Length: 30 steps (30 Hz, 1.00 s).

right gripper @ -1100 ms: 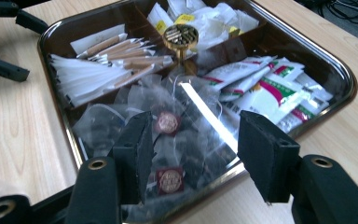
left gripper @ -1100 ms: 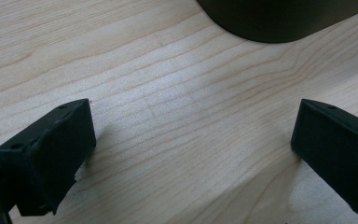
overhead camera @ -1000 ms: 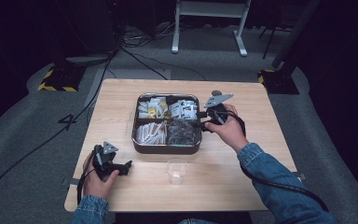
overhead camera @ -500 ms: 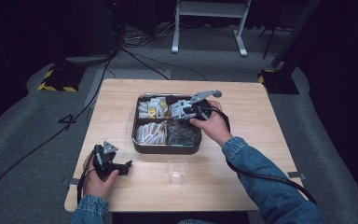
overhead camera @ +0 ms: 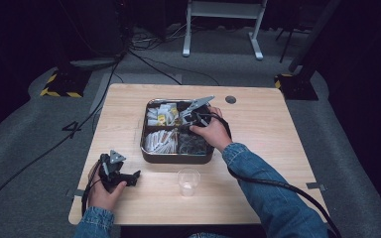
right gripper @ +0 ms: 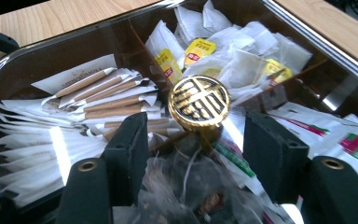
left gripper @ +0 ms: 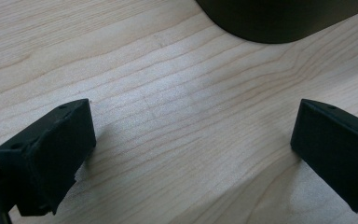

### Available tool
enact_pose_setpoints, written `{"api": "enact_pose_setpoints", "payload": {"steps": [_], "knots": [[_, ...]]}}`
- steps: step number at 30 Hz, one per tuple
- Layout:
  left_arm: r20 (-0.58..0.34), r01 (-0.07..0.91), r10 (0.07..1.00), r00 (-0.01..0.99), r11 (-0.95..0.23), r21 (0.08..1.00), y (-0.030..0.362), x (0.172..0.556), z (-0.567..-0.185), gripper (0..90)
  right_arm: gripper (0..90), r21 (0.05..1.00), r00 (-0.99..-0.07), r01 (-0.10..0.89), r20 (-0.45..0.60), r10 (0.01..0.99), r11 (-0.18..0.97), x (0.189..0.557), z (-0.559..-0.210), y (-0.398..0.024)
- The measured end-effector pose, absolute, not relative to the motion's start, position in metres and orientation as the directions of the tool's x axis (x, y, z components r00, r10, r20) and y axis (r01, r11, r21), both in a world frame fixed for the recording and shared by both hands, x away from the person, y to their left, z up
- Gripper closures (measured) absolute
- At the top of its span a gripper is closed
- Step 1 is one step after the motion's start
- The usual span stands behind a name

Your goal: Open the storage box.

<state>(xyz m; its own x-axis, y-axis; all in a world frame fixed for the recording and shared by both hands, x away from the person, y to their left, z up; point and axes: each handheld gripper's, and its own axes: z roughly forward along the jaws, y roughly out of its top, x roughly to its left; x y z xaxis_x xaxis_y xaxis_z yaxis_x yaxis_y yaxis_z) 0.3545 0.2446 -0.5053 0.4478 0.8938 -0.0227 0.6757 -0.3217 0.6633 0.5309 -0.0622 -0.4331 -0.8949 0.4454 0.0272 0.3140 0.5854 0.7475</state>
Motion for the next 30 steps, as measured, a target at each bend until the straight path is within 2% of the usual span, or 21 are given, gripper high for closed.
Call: {"api": "enact_pose_setpoints", "payload": {"steps": [12,17,30], "knots": [[-0.023,0.676,0.894,0.448,-0.322,0.663,0.245,0.355,-0.505,0.2,50.0,0.738,-0.886,0.315,0.003,0.464,0.596,0.532,-0.44,-0.046],[-0.023,0.676,0.894,0.448,-0.322,0.663,0.245,0.354,-0.505,0.2,57.6,0.744,-0.877,0.323,0.003,0.48,0.585,0.533,-0.44,-0.047],[-0.027,0.676,0.894,0.447,-0.318,0.665,0.244,0.355,-0.506,0.2,58.8,0.752,-0.87,0.333,0.011,0.494,0.57,0.534,-0.44,-0.047]]}}
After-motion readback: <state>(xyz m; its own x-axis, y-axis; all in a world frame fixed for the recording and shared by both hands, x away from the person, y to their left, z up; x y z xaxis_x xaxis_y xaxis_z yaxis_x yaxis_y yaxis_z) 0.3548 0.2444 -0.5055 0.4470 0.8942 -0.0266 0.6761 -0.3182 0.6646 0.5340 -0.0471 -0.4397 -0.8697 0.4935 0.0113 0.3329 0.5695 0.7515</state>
